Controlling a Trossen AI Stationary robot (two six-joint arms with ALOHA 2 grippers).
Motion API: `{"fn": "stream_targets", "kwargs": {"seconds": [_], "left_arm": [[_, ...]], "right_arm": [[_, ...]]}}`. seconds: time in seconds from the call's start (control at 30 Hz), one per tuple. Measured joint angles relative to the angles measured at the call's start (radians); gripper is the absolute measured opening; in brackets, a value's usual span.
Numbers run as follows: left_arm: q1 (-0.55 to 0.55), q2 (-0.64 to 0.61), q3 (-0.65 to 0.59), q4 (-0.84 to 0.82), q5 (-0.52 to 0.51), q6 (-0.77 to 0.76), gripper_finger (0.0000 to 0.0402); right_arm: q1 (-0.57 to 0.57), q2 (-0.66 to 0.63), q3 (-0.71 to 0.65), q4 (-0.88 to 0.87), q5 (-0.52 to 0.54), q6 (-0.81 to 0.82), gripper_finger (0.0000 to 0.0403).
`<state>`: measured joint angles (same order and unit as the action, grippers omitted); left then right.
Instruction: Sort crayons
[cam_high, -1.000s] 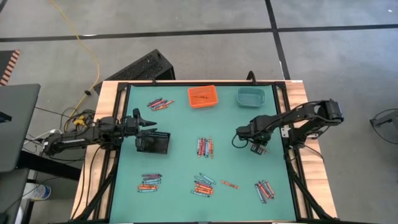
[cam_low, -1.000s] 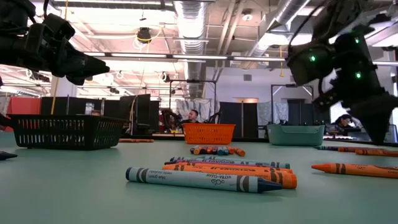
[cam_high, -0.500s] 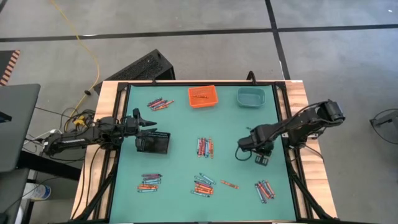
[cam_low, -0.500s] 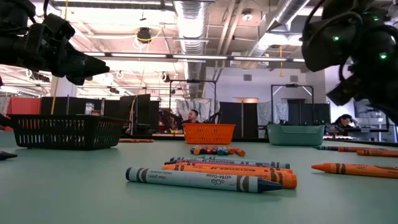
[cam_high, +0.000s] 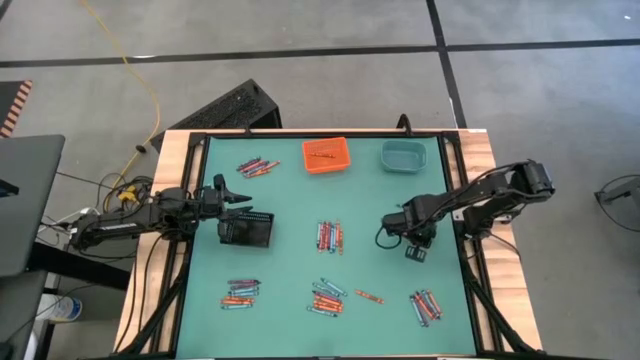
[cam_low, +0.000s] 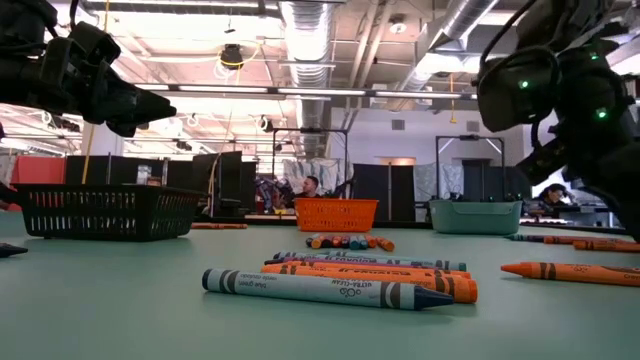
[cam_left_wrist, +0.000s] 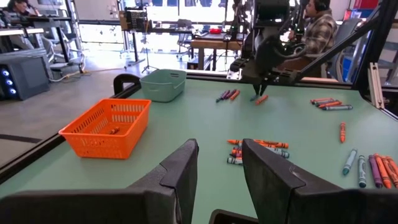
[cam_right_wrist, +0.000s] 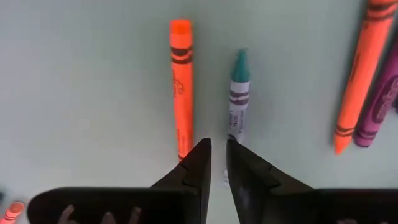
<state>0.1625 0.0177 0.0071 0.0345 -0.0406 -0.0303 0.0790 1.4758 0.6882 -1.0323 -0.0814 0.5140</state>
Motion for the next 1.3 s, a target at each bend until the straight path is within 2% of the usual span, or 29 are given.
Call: {"fn": "stream_targets", "kwargs": {"seconds": [0.43,0.67,0.83,1.13,1.3], "left_arm": [[0.000,0.000,0.000,0.000,0.000,0.000,0.0116],[0.000,0.000,0.000,0.000,0.000,0.000,0.0116],[0.000,0.000,0.000,0.000,0.000,0.000,0.0116],[0.000,0.000,0.000,0.000,0.000,0.000,0.0116],[0.000,0.000,0.000,0.000,0.000,0.000,0.0116]], "right_arm": [[-0.024,0.001,0.015,0.076,0.015,-0.081,0.0085],[-0.027,0.001,0.085,-0.054,0.135,-0.132,0.0085],[-0.049,0.001,0.086,-0.074,0.217,-0.238,0.0085],[-0.105,0.001,0.086,-0.052,0.219,-0.480,0.0085],[-0.132,0.001,0.086,-0.051,0.217,-0.500,0.0085]]}}
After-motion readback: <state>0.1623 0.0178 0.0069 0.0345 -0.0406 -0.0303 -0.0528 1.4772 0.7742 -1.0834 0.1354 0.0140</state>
